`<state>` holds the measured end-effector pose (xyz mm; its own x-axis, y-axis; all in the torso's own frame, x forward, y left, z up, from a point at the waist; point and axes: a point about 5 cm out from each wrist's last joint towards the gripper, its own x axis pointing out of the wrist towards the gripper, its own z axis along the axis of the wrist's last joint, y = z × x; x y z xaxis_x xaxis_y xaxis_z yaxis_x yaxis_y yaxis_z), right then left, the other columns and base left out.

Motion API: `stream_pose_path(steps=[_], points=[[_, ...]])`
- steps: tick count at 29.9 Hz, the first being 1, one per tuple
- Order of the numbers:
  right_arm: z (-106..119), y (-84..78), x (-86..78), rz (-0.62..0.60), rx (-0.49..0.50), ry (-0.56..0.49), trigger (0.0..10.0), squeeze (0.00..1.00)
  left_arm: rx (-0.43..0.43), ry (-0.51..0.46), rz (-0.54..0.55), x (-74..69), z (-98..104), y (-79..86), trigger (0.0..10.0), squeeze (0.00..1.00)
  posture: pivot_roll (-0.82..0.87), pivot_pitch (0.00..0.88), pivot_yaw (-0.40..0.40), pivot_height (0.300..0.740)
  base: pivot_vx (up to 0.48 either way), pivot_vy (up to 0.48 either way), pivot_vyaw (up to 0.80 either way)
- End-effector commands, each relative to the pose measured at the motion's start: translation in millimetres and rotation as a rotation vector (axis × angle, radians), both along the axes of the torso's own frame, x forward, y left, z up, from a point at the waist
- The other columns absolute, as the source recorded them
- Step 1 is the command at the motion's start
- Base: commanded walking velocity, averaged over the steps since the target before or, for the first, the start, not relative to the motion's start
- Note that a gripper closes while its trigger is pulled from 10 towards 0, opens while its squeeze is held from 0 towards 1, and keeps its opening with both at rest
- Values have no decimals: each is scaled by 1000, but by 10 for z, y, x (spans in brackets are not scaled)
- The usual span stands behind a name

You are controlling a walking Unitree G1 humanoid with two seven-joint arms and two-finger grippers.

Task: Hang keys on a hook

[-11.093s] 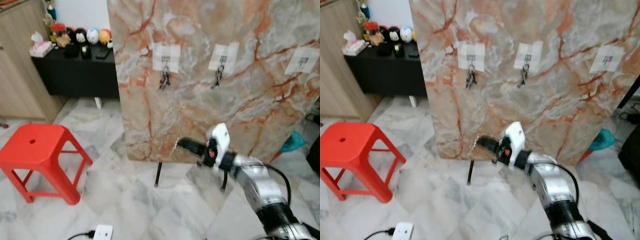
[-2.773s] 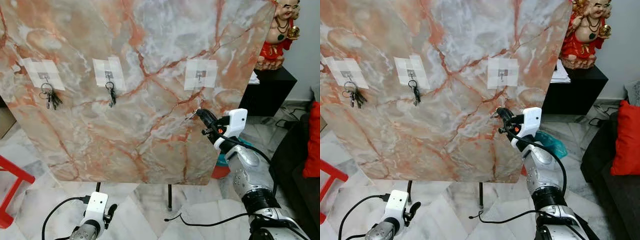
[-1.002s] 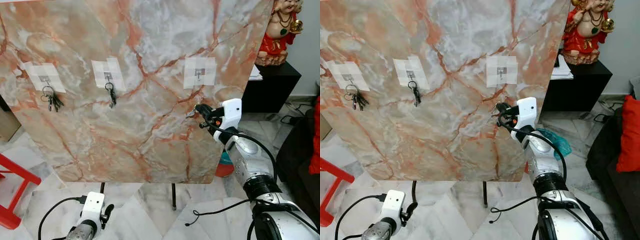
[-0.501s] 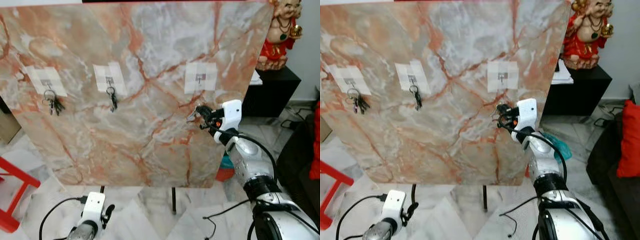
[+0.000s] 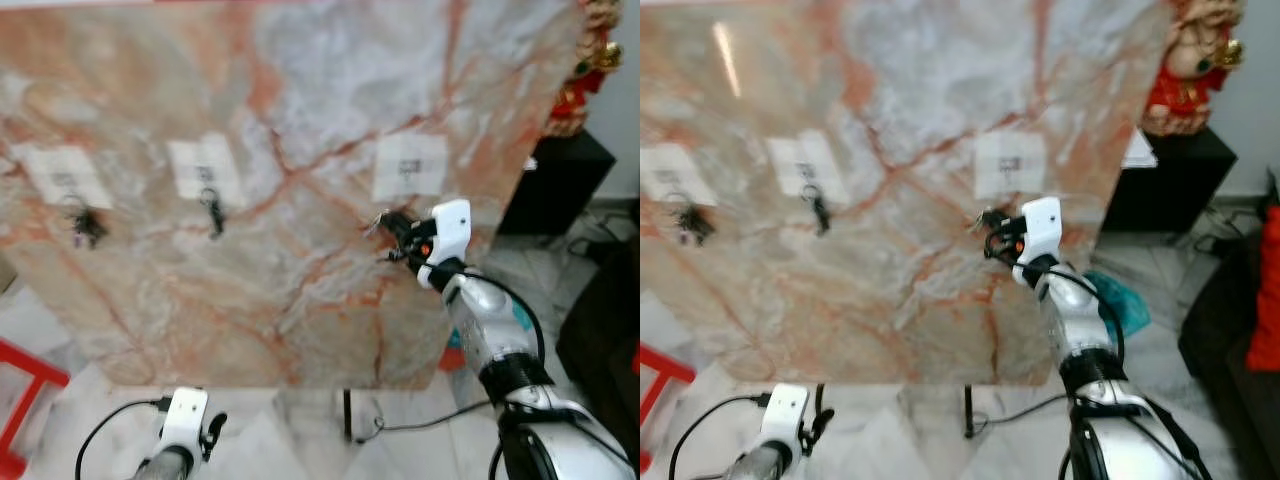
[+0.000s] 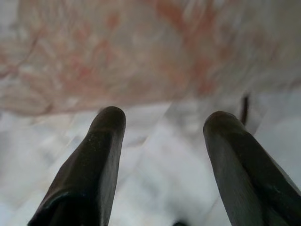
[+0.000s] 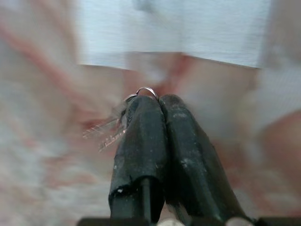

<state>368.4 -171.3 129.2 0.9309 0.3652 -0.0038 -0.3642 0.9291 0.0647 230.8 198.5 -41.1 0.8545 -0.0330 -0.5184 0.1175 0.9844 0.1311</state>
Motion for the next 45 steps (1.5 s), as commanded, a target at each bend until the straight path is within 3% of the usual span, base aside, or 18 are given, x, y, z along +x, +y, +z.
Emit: stream_pose_path(steps=[1, 11, 17, 22, 27, 32, 39, 45], points=[[90, 217, 44, 53, 14, -33, 10000, 0, 19, 32, 37, -93, -41, 149, 10000, 0, 38, 0, -15, 740, 281, 0, 0], [-25, 195, -39, 31, 44, -11, 10000, 0, 8, 38, 38, -147, -67, 158, 10000, 0, 44, 0, -16, 740, 25, 0, 0], [-137, 110, -172, 13, 45, 2, 10000, 0, 5, 37, 38, -156, -62, 184, 10000, 0, 46, 0, -11, 740, 0, 0, 0], [-84, 18, -204, -2, 31, -12, 10000, 0, 4, 40, 31, -161, -62, 196, 10000, 0, 44, 0, -3, 740, 0, 0, 0], [114, -116, -278, -70, 7, -32, 10000, 0, -1, 40, 26, -145, -48, 220, 10000, 0, 38, 0, 3, 740, 0, 0, 0], [99, -81, -313, -93, 104, -11, 10000, 0, -22, 45, 47, -133, -48, 223, 10000, 0, 38, 0, 3, 740, 0, 149, 0], [163, -24, -302, -76, 113, -13, 10000, 0, -20, 42, 49, -122, -42, 224, 10000, 0, 37, 0, -6, 740, 0, 451, 0], [144, 61, -288, -59, 115, 10, 10000, 0, -19, 50, 42, -142, -64, 187, 10000, 0, 38, 0, -15, 740, 0, 0, 0]])
